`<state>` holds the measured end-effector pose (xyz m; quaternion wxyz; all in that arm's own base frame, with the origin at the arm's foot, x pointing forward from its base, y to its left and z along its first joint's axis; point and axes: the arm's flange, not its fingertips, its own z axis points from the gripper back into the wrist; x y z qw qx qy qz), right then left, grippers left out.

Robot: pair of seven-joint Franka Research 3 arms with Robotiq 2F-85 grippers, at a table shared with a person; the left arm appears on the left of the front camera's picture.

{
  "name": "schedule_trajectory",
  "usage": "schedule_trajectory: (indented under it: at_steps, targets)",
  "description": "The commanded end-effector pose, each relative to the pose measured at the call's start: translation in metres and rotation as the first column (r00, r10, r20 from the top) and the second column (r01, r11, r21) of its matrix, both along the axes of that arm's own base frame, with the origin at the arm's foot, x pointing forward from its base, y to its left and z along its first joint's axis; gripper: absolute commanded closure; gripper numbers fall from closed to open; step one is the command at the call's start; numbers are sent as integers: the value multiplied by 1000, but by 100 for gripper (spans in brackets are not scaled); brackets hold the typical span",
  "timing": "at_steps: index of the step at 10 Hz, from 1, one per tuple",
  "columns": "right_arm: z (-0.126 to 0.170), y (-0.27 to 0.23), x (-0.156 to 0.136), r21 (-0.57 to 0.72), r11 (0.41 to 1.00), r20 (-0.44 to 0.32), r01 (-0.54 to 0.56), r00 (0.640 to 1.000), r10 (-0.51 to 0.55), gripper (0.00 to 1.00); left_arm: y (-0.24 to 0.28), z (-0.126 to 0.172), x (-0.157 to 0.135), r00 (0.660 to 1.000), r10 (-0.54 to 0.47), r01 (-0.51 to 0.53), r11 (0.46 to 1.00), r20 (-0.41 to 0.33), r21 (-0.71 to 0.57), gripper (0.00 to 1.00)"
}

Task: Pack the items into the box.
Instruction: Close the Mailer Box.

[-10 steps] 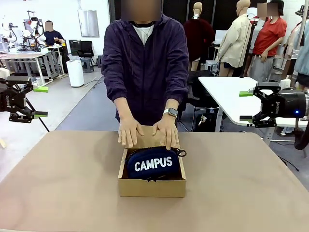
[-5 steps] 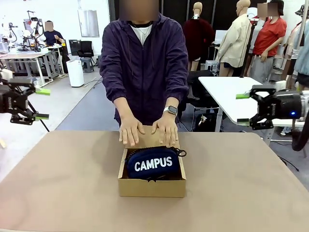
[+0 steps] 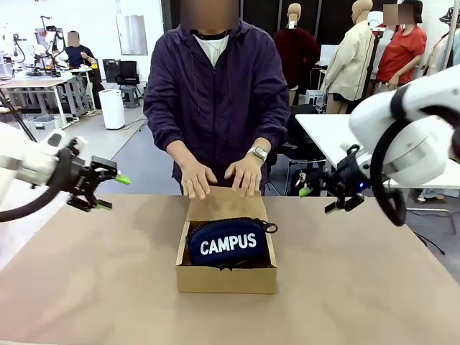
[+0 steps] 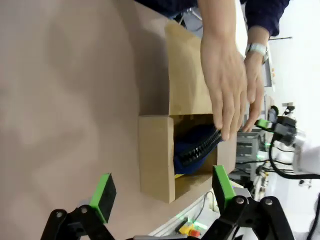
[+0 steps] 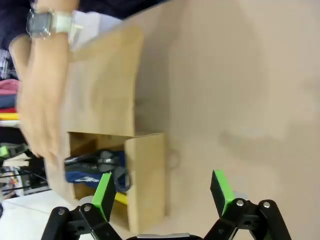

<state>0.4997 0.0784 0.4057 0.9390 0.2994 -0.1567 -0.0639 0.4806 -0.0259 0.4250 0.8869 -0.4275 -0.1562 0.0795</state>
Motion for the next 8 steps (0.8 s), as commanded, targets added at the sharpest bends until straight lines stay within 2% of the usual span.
schedule_trajectory:
  at_steps: [1,2,3,4,5,6,7,8]
  targets:
    - [-12,-1,14,43,998,-30,41,999,-40,0,-3,0,30,998,56,-54,992,13,-118,0]
    - [0,0,0,0,1000,0,0,1000,0,0,13,20,29,980,179,-187,979,-83,-87,0]
    - [0,0,0,0,1000,0,0,1000,0,0,-7,-7,16,1000,16,-16,999,-12,-43,0]
    - [0,0,0,0,1000,0,0,1000,0,0,-7,-7,16,1000,16,-16,999,-12,-43,0]
    - [-15,1,5,-6,1000,-16,8,1000,-8,0,-1,-1,29,996,78,-80,994,-40,-70,0]
    - [-21,14,27,35,999,122,19,992,-23,0,-8,-5,48,1000,2,-4,980,-11,-200,0]
    - [-33,28,51,41,997,86,-63,994,60,0,-18,-18,81,993,-83,60,968,-84,-242,0]
    - [-43,31,74,115,989,77,-90,994,81,0,-18,-37,108,988,-90,54,962,-123,-267,0]
